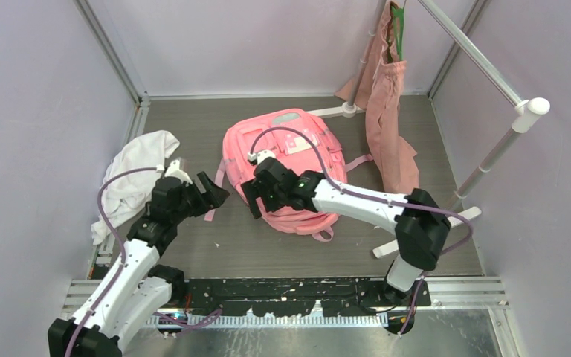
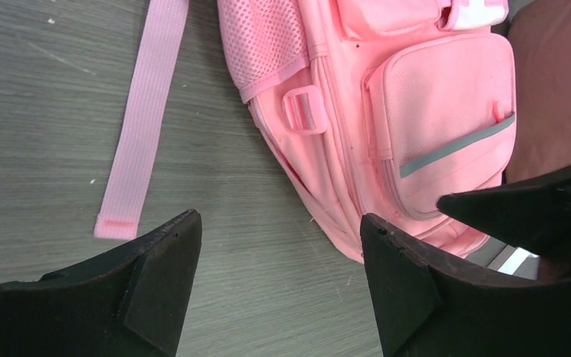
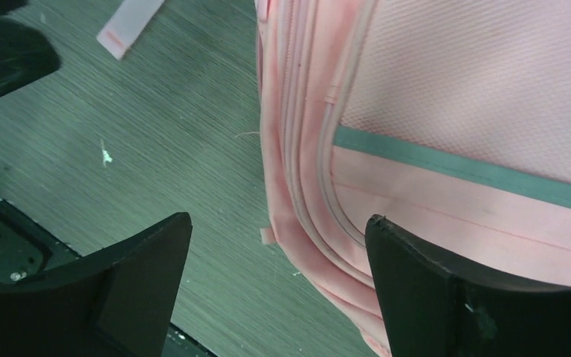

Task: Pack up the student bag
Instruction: Zip the student bag at the center of the board.

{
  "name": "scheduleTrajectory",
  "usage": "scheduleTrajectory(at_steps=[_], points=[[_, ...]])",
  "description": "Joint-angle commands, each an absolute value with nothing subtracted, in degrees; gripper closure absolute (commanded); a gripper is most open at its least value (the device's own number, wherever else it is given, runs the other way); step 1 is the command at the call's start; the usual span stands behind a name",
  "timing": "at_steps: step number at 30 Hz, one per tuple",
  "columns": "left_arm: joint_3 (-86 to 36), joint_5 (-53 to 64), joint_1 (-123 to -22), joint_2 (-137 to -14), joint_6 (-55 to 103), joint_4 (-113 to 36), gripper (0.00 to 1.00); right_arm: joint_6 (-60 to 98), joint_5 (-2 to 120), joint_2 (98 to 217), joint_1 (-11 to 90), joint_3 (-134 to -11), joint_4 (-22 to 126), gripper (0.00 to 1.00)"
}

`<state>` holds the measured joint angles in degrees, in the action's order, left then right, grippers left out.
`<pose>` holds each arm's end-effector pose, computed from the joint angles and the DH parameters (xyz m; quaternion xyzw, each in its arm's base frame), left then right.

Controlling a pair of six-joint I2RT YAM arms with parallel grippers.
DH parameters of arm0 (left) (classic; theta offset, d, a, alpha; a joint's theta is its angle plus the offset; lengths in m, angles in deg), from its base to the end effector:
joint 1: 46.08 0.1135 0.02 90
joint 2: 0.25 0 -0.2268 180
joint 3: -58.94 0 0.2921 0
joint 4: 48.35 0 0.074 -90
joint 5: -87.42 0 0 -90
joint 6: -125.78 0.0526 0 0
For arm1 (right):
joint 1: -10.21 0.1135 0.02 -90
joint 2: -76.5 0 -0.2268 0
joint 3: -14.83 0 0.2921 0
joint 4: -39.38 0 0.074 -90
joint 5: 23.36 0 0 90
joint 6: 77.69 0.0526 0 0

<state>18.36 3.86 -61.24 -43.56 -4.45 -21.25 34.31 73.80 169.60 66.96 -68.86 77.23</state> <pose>0.2458 -0.0727 0.1924 -0.1600 0.8494 -0.2756 0.4206 0.2281 0.3360 0.1995 -0.2558 0.8938 0.1858 0.3180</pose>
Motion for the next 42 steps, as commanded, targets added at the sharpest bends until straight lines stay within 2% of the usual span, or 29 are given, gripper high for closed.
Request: scheduleTrajectory(at_steps=[1,4,9,11,12,13,15,16,25,31,32,33,34,35,36,42], points=[[16.85,1.53,-61.46,-39.96,-3.87,-16.21,0.21,34.01,78.85,174.49,68.68,-72.41,76.01,0.07],[17.59,1.38,-61.46,-37.89,-4.33,-14.89,0.21,32.02,80.42,177.04,69.58,-72.43,73.48,0.14],[18.86,2.04,-61.46,-36.62,-5.77,-15.6,0.21,29.14,88.41,183.43,71.02,-72.33,69.52,0.38],[18.77,2.83,-61.46,-37.01,-5.88,-15.88,0.21,28.78,90.41,185.92,71.13,-74.08,71.51,0.52],[18.74,3.39,-61.46,-37.27,-5.8,-16.07,0.21,28.67,90.74,186.12,71.04,-74.7,72.8,0.62],[18.94,4.0,-61.46,-37.4,-5.67,-16.44,0.2,28.77,90.83,185.07,71.04,-74.68,73.18,0.77],[19.88,4.8,-61.46,-37.28,-5.45,-18.36,0.2,29.36,90.47,181.54,70.99,-73.55,72.82,0.98],[20.57,4.84,-61.46,-37.21,-5.41,-19.5,0.2,29.7,89.96,179.8,70.99,-73.17,72.78,0.99],[24.27,5.46,-61.46,-43.24,-11.37,-30.56,0.19,31.44,83.42,170.14,68.36,-72.71,74.44,0.99],[22.04,4.41,-61.46,-43.58,-12.03,-28.42,0.2,29.91,84.41,168.85,68.43,-71.32,78.21,0.97],[21.17,3.47,-61.46,-42.52,-12.11,-26.46,0.2,29.97,84.25,168.36,68.41,-70.84,78.56,0.74],[20.1,2.45,-61.46,-41.27,-11.96,-24.16,0.2,30.02,83.7,168.15,68.46,-70.58,78.74,0.6],[18.72,1.57,-61.46,-40.11,-11.57,-21.36,0.19,30.17,83.22,167.9,68.63,-70.44,78.74,0.47],[16.63,0.76,-61.42,-38.93,-10.78,-17.72,0.17,30.19,83.09,167.71,69.12,-70.48,78.57,0.41],[14.29,0.03,-61.38,-37.92,-9.19,-14.09,0.16,30.07,83.31,167.62,69.61,-70.5,78.15,0.38],[3.07,-4.79,-61.37,-33.7,-4.85,-0.34,0.14,27.58,85.6,171.67,73.09,-73.37,74.98,0.35]])
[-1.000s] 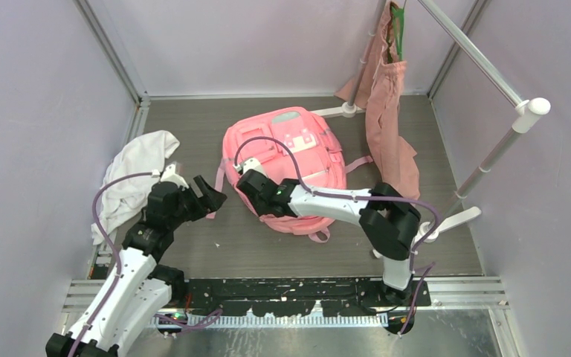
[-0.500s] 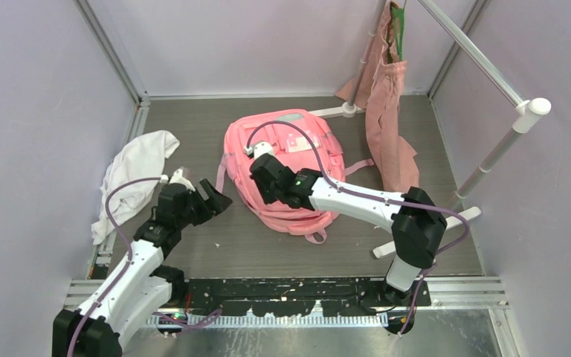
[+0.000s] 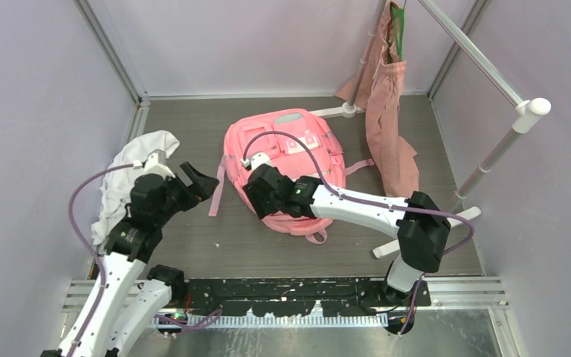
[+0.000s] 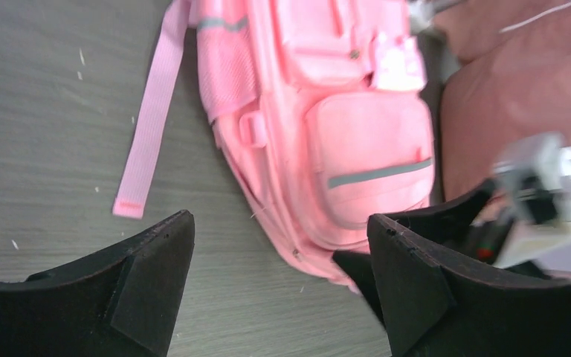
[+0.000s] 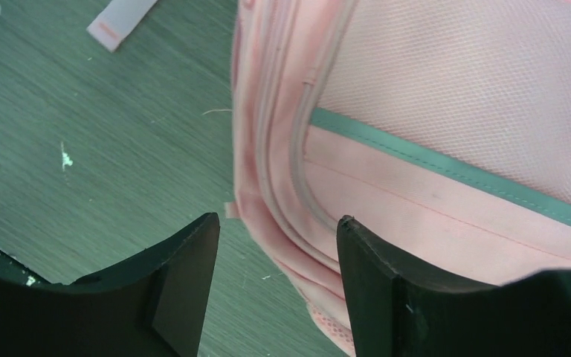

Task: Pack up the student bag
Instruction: Zip the student bag at the center of the board.

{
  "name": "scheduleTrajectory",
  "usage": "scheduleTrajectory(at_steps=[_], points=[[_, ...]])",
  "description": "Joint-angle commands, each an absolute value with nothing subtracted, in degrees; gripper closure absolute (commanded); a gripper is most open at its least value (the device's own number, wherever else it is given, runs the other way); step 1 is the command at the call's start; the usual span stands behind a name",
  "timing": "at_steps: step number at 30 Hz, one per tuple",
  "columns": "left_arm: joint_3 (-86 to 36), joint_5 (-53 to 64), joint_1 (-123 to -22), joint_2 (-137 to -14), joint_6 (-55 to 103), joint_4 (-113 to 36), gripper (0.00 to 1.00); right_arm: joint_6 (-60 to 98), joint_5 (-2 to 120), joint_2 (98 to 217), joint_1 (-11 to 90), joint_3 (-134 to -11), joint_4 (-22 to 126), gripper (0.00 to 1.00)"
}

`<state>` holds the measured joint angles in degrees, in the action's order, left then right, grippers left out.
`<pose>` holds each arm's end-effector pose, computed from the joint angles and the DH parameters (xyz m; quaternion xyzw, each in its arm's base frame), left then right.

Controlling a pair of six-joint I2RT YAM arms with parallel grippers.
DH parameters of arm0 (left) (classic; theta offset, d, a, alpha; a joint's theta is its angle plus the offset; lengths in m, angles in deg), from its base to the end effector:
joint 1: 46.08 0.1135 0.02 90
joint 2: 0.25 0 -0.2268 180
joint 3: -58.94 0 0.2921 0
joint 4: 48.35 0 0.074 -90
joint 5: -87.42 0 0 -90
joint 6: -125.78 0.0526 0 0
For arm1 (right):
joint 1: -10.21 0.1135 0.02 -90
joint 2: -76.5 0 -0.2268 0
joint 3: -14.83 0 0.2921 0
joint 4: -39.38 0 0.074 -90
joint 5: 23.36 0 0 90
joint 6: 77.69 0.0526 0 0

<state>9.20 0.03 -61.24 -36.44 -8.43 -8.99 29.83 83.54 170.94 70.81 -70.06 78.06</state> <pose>0.2260 -0.0637 0.2608 -0.2007 0.8229 -0.2798 0.4519 0.2138 0.3483 0.1984 -0.2906 0.8788 0.1156 0.3603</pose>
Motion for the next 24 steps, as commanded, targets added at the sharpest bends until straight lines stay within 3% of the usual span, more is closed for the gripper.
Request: scheduleTrajectory(at_steps=[1,10,18,20,23,24], points=[[2.15,-5.57,-61.37,-33.39,-4.95,1.06,0.14,26.49,86.84,172.95,73.85,-74.44,75.05,0.33],[2.69,-4.76,-61.37,-31.45,-6.54,5.04,0.15,18.23,106.31,183.46,77.23,-83.46,78.45,0.28],[5.6,-5.16,-61.37,-31.43,-7.28,4.15,0.16,20.11,105.21,186.27,75.03,-80.33,77.06,0.33],[6.34,-5.06,-61.37,-31.55,-7.37,4.15,0.16,20.36,104.2,186.92,74.38,-79.48,76.14,0.47],[7.67,-3.54,-61.37,-31.28,-7.71,2.9,0.16,20.47,104.39,187.05,73.53,-80.85,78.69,0.95],[7.85,-3.14,-61.37,-31.12,-7.79,2.61,0.16,20.88,104.82,186.42,73.33,-82.94,83.73,0.99]])
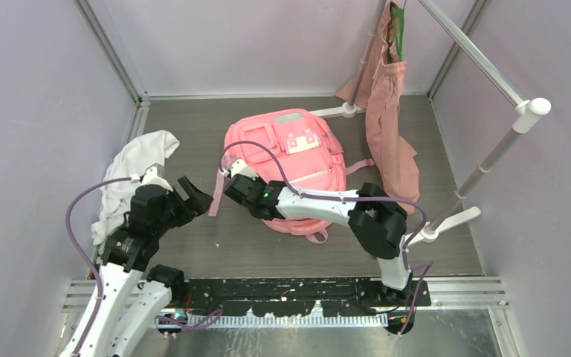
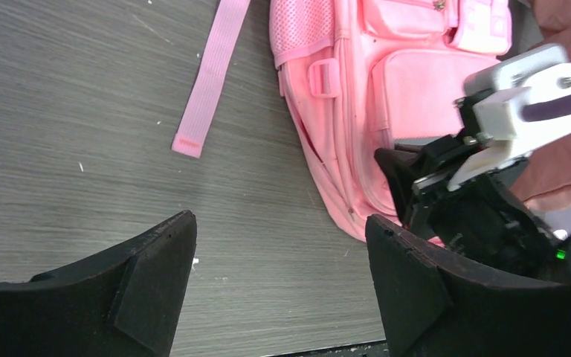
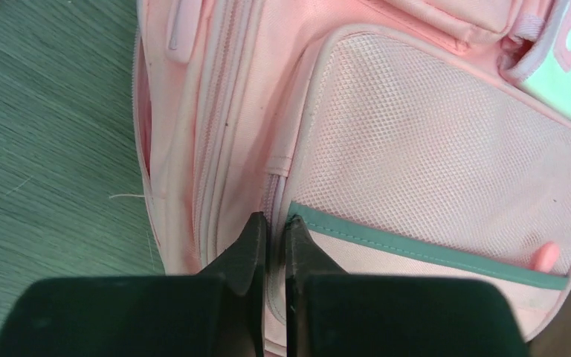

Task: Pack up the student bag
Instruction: Zip the student bag at the center of the board.

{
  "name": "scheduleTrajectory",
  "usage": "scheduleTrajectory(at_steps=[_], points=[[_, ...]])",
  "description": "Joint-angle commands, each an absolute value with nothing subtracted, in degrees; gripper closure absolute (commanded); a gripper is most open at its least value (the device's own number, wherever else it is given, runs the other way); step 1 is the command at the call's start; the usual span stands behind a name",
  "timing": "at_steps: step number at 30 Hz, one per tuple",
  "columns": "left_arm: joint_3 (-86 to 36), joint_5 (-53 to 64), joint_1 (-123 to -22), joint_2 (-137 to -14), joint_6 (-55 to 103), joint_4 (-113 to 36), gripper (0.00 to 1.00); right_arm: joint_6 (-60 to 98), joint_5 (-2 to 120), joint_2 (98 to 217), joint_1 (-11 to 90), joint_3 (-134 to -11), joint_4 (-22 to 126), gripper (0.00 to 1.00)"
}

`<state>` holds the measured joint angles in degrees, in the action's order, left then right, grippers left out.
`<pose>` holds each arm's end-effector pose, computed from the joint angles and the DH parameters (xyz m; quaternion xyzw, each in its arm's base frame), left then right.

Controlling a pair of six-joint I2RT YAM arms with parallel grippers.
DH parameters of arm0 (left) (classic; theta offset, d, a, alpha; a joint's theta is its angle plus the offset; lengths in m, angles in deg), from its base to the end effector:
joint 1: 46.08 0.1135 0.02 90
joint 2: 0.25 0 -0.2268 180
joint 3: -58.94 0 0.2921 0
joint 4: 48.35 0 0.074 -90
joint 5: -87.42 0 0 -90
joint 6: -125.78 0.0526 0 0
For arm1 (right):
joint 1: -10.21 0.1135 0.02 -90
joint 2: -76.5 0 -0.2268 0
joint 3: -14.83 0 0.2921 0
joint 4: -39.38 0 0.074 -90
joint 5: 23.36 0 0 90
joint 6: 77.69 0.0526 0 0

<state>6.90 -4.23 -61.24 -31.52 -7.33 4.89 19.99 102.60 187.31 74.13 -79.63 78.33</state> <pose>0.1993 -0.0524 0.2669 -0.2184 0.8489 -0.2232 0.4264 0.2244 0.3881 0.1474 -0.3467 0.8441 -0.0731 0.4024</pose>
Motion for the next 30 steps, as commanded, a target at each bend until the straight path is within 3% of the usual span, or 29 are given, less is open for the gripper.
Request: scheduleTrajectory(at_steps=[1,9,18,24,30], points=[[8.01,-2.89,-61.37,-31.11,-7.81,2.49,0.16,20.72,104.65,185.01,73.15,-84.33,85.72,0.99],[18.76,5.29,-61.46,-33.37,-9.61,-13.71,0.18,22.0,81.83,167.89,64.9,-79.94,86.73,0.99],[27.75,6.92,-65.61,-36.11,-5.51,-35.74,0.23,23.41,70.65,161.86,58.26,-77.44,86.74,0.99],[33.86,-8.01,-69.46,-36.32,-2.82,-50.28,0.25,25.29,66.47,161.13,56.24,-77.62,84.84,0.99],[26.49,-5.93,-70.27,-54.41,0.07,-45.08,0.36,27.4,62.89,160.94,54.32,-78.27,83.63,0.99]])
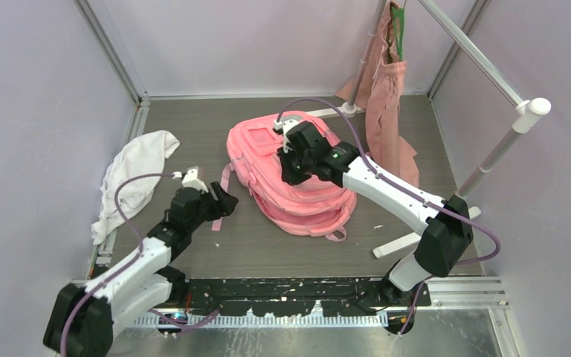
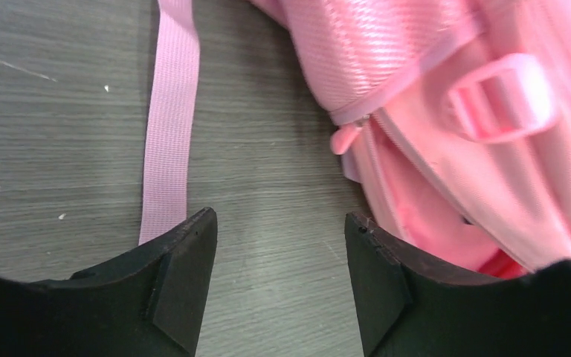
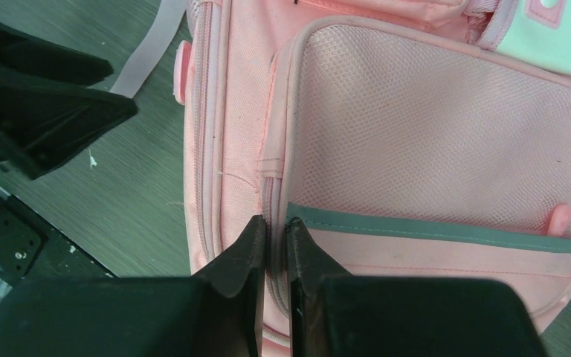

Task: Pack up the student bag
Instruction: Zip the student bag at the center of the board.

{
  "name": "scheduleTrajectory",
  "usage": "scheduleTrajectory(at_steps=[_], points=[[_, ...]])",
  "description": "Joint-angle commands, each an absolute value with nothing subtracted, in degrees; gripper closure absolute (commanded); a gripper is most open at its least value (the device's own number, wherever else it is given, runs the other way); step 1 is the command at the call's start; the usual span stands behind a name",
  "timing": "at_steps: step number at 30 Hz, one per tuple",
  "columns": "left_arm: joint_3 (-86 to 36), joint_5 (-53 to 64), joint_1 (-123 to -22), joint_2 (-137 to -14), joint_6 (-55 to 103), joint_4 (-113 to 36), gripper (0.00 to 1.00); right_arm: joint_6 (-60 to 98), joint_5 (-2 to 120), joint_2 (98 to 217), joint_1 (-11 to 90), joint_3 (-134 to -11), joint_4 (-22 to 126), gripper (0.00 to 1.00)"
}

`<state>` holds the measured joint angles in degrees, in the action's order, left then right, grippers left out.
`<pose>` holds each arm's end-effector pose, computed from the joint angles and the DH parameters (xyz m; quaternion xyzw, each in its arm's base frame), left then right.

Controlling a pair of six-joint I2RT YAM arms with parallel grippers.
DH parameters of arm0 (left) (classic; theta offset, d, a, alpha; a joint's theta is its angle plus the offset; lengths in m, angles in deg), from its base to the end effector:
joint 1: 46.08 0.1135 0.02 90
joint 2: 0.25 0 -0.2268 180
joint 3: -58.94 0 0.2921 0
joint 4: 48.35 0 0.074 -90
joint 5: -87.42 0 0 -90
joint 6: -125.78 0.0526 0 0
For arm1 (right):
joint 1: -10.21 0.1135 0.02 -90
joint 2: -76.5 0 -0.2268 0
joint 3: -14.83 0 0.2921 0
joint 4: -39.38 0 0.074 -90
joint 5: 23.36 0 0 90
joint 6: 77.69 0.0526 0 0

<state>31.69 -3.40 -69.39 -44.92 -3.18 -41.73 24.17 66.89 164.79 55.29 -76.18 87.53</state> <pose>0.2327 -0.0994 0.1339 -0.1181 0.8305 -0.2763 0.4690 0.2783 0.2787 0.2639 -0.2637 0.8869 0.1790 0.3343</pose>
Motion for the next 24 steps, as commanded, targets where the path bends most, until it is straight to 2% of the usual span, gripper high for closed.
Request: scheduleTrajectory(at_steps=[1,9,19,24], points=[[26.41,-5.41,-70.33,-56.73,0.04,-46.74,0.38,27.54,62.83,160.92,54.11,-78.51,83.64,0.99],[24.51,2.51,-70.43,-69.66,-0.9,-58.98,0.4,28.48,62.49,160.6,53.47,-80.24,83.44,0.99],[19.1,7.09,-70.86,-78.12,-0.23,-62.43,0.45,28.7,61.98,161.31,53.27,-80.29,84.05,0.99],[17.89,5.05,-71.47,-81.16,0.07,-63.2,0.48,29.24,61.23,161.8,53.28,-80.27,83.86,0.99]])
